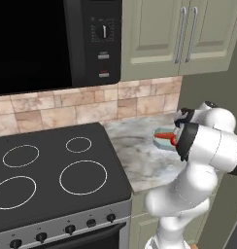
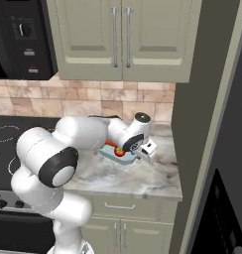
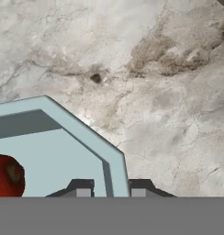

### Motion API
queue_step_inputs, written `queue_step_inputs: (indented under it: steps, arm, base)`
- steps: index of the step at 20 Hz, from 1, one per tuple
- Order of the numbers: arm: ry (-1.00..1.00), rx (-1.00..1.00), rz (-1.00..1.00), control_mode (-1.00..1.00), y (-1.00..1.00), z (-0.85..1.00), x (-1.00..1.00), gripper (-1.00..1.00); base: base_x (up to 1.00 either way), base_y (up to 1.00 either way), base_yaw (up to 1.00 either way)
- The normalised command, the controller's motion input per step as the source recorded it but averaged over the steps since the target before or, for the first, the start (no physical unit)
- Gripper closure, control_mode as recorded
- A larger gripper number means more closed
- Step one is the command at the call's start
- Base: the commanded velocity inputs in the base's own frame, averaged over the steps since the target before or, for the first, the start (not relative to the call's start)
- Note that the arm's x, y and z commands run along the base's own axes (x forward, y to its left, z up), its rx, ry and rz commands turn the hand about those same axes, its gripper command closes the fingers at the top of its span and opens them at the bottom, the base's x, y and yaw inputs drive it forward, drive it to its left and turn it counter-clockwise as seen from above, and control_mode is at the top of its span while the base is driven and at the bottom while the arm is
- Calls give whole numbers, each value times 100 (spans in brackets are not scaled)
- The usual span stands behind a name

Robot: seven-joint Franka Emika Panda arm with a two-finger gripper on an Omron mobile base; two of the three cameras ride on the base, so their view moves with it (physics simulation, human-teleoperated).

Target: Take the tomato and carrot out of the freezer and place them in the tupperware container on the counter. Then put the tupperware containing the vegetables back in the freezer.

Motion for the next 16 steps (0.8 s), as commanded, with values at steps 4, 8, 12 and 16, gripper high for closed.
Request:
queue_step_inputs:
  steps: [4,8,12,16]
  arm:
    - [-3,0,0,-100,0,92,-60,100]
    - [-1,0,0,-100,0,93,-92,100]
    - [-1,0,0,-100,6,73,-100,100]
    - [-2,0,0,-100,21,63,-99,100]
  base:
    - [0,0,0]
    - [0,0,0]
    - [0,0,0]
    - [0,0,0]
